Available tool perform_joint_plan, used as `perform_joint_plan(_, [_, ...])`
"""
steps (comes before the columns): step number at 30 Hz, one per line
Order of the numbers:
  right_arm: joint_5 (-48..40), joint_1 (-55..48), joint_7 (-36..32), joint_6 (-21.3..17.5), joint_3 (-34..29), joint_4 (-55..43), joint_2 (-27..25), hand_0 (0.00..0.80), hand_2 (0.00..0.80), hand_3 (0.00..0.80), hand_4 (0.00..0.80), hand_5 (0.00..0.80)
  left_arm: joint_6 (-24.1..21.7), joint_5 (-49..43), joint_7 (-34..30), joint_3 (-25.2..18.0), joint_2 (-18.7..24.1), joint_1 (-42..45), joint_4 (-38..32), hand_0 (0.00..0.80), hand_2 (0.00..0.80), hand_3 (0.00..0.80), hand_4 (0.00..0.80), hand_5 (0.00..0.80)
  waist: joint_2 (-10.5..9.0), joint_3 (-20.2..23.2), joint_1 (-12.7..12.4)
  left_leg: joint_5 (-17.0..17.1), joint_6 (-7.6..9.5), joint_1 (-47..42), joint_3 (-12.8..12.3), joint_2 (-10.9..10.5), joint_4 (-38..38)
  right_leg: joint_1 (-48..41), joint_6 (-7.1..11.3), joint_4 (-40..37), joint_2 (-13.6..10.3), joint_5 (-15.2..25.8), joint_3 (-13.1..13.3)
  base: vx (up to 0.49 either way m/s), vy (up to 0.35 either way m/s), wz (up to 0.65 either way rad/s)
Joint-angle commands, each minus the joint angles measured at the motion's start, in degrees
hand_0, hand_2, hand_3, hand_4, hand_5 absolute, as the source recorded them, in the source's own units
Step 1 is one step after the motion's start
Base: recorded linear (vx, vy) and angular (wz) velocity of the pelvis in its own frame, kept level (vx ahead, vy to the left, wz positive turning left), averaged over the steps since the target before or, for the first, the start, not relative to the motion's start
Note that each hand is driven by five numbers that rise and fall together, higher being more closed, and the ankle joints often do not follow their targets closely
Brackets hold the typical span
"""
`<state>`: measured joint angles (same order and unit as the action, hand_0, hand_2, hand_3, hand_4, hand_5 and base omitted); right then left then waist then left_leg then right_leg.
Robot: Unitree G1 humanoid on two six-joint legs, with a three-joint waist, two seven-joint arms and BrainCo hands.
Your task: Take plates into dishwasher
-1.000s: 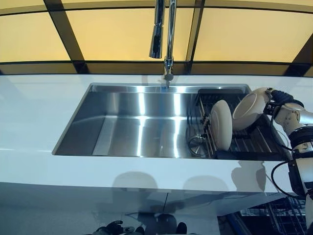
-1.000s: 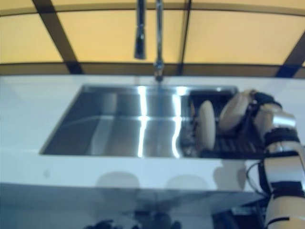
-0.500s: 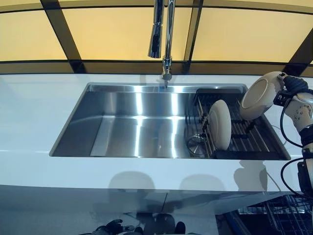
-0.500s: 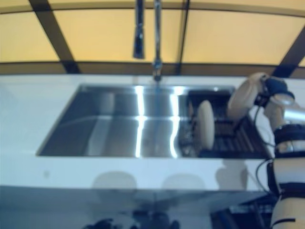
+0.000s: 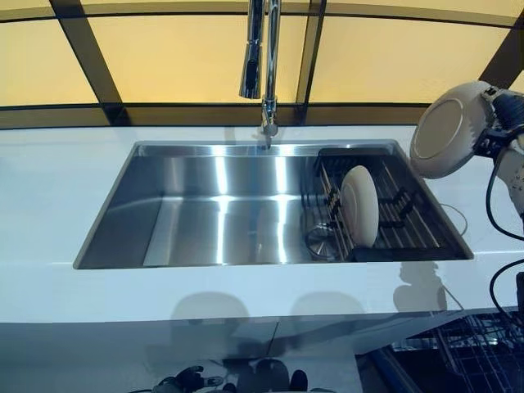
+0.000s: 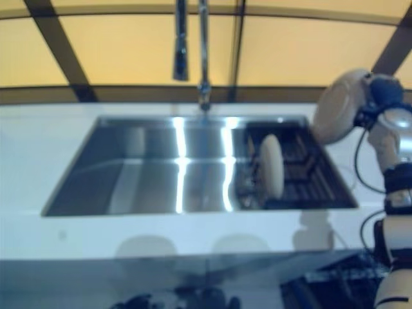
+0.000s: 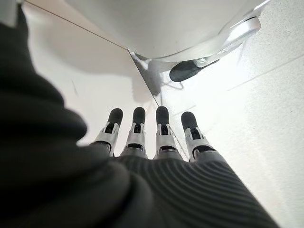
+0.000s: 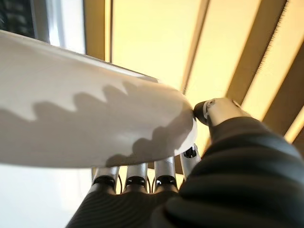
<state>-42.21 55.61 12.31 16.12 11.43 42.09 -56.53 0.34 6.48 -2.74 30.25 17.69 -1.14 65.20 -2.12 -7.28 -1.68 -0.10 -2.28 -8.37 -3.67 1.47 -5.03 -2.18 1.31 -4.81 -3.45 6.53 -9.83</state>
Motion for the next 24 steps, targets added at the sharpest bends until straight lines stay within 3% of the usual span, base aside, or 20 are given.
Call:
perform_joint_plan(1, [0.1,3.5,-0.1,-4.8,0.5,-4.7,-4.2,0.800,0.800,0.800,0.800,0.800,-1.0,1.7,0.2,0.9,1.9,-0.9,1.7,0.000,0.000,0.000,0.000,0.000,-3.00,2.8,0.9,0.1,3.56,2.4,-3.2,-2.2,0.3,0.2,5.15,5.2,-4.5,-1.1,3.4,-0.057,0.113,-0.17])
perform_joint_plan(10, [0.2,-1.6,-1.2,-5.2,-3.7,-7.8,-8.4,0.800,0.800,0.800,0.800,0.800,0.2,-0.4,-0.5,-0.4,2.1,-0.5,2.2,0.000,0.000,0.000,0.000,0.000,-3.80,2.7,3.5,-0.4,4.59,2.5,-4.6,-3.2,0.2,4.2,6.98,7.6,-5.9,2.6,5.4,-0.034,0.121,-0.22])
perform_joint_plan(14, [0.0,-6.4,-2.0,-3.7,-7.3,-12.0,-9.0,0.800,0.800,0.800,0.800,0.800,1.0,-1.9,-0.7,-2.1,3.0,0.1,3.1,0.000,0.000,0.000,0.000,0.000,-4.54,1.7,5.2,-1.2,4.05,1.6,-7.8,-2.7,0.0,7.6,8.68,7.6,-7.8,8.0,4.2,-0.025,0.035,-0.51])
perform_joint_plan(17, [-0.3,-9.1,-3.7,-3.7,-8.6,-14.3,-8.9,0.800,0.800,0.800,0.800,0.800,1.7,-1.7,-0.4,-3.2,3.9,-0.4,3.6,0.000,0.000,0.000,0.000,0.000,-4.76,1.1,6.3,-1.1,3.90,1.2,-11.1,-1.8,0.0,9.3,9.11,9.3,-9.4,9.8,2.5,-0.079,0.008,-0.56])
perform_joint_plan(20, [-1.3,-11.2,-6.3,-4.3,-9.6,-15.3,-9.6,0.800,0.800,0.800,0.800,0.800,1.6,-0.2,-0.4,-3.8,4.8,-1.1,3.4,0.000,0.000,0.000,0.000,0.000,-4.32,0.7,6.9,-0.9,4.13,1.1,-14.0,-0.8,0.0,8.8,9.05,11.8,-11.0,9.3,1.7,-0.104,0.004,-0.81])
perform_joint_plan(24, [-1.4,-14.4,-8.3,-4.6,-11.2,-16.2,-9.9,0.800,0.800,0.800,0.800,0.800,0.6,0.1,0.0,-3.4,4.8,-1.7,2.8,0.000,0.000,0.000,0.000,0.000,-3.63,1.3,7.2,-0.2,4.42,2.1,-16.0,0.3,0.1,6.7,8.36,14.0,-12.4,7.3,1.4,-0.097,-0.025,-0.79])
